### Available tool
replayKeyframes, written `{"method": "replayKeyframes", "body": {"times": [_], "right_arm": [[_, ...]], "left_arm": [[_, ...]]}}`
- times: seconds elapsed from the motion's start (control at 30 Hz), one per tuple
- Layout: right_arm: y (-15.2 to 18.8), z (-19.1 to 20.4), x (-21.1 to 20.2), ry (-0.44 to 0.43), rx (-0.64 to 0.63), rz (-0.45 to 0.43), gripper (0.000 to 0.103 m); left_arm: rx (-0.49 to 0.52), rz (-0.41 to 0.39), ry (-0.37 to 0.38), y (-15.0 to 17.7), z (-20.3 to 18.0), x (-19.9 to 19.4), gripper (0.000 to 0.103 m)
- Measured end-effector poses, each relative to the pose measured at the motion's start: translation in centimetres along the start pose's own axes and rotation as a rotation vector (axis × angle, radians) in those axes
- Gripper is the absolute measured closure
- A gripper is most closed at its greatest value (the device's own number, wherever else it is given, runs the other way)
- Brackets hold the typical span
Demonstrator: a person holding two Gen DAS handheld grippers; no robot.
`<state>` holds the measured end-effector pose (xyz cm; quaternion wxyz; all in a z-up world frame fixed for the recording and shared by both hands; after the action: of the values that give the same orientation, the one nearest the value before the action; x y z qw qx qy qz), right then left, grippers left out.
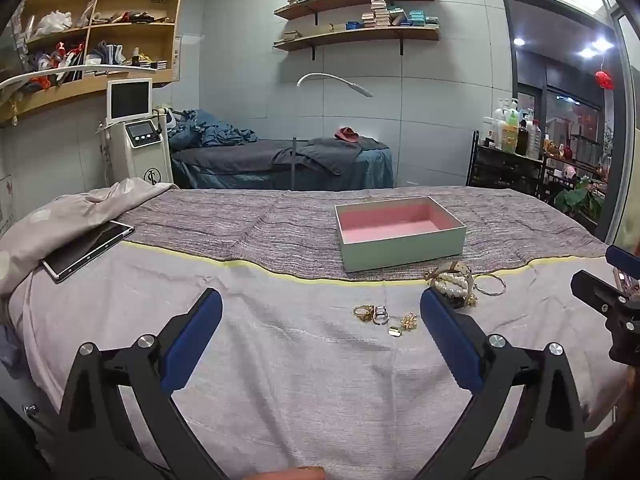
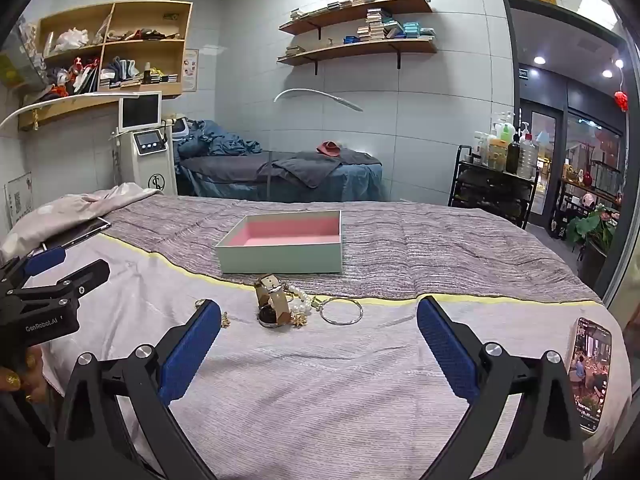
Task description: Organize jewelry
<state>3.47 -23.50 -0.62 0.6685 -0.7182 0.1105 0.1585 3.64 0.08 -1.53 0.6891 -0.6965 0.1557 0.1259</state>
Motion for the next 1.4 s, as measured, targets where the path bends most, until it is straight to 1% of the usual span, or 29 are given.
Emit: {"method": "replayKeyframes", "body": {"times": [0.53, 0.6, 1.4], "right_arm": [[0.23, 0.05, -0.39, 0.0, -0.003, 0.008, 0.007], [-0.05, 0.23, 0.17, -0.002, 0.002, 0.011, 0.007], [-0.01, 0.19, 0.27, -0.004, -0.003, 0.015, 0.007]], "left_arm": [[0.0, 0.001, 0.001, -0.3, 0.31, -0.21, 0.005], [0.003, -0.002, 0.004, -0.41, 0.32, -0.27, 0.005], [0.005, 0.009, 0.012, -0.35, -0.08, 0.07, 0.005]]}}
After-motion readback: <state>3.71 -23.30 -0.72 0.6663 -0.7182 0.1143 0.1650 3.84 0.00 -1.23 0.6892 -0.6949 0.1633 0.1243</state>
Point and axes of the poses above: each gripper's, at about its wrist camera, not at the fingertips, and x roughly the way its jaws point, z to its left, y to its underside, the point moved 4 cm from there along x, roughly the way its jaws point, and after that the axes turned 2 degrees about y, right-handed, at the moved point
